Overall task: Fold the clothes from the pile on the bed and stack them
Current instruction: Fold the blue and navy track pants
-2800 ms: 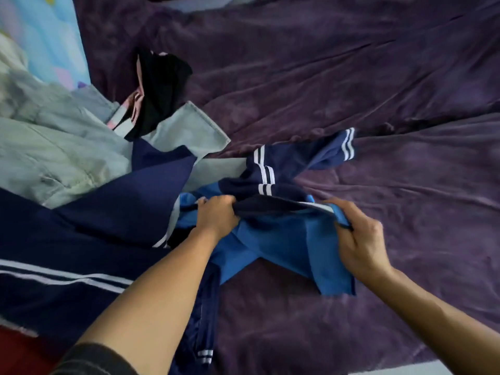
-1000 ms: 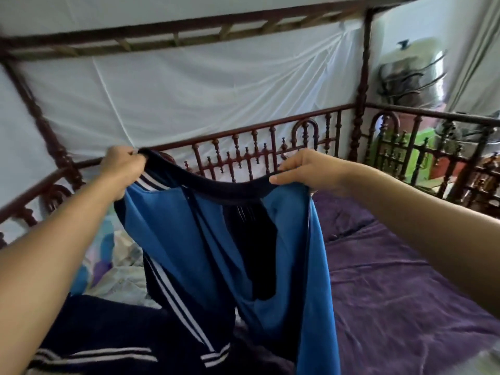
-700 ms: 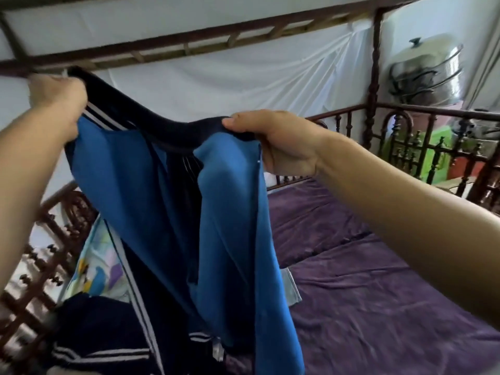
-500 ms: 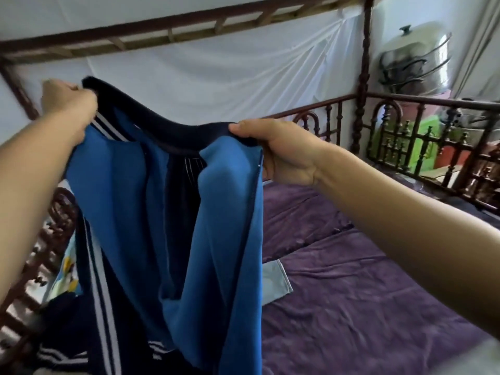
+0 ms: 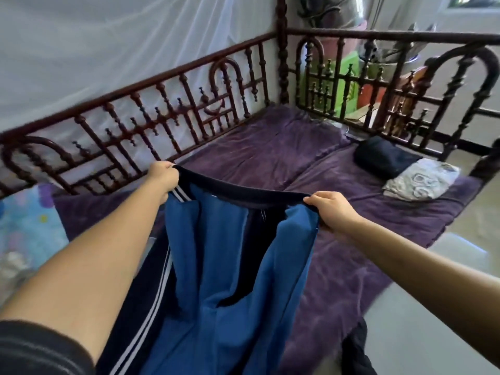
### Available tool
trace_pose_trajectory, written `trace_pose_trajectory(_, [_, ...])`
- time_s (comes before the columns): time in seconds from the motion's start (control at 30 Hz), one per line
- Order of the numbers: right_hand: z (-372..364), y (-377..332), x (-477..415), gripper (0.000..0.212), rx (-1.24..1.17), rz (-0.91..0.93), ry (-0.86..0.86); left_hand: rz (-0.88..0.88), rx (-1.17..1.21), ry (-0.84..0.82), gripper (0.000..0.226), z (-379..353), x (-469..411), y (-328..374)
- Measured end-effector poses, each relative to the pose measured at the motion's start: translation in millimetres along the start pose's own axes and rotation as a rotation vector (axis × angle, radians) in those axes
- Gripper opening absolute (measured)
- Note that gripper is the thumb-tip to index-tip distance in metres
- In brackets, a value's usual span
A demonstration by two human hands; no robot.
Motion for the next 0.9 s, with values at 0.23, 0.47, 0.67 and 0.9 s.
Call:
trace_pose_trajectory(0.23, [90,85,-191,0.028,0.188,-0.075,0.206,0.041,-0.023,-0.132,0.025,-242,-9,72])
trace_pose_trajectory(0.47, [187,180,-370,0.029,0.368,-0.332,0.384,0.15,-0.002,-0.258,0.027,-501,17,124])
trace_pose_trajectory(0.67, [231,231,-460,0.02,0.567,-0.474,0.397,0.232,0.033,-0.586,0.064,-619,42,138])
trace_pose_trajectory(0.9, [187,240,-497,0.028,0.943,-0.22,0.153,0.382,-0.225,-0.416,0.035,-565,25,24])
Point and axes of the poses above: each hand's wrist, its own x-axis away from the middle knuckle, its own z-axis out of the back of the hand, y = z × x, the point moved 2 cm from there along -x, towards the middle knuckle, and after that the axes turned 14 degrees about y, right-handed, at the moved point
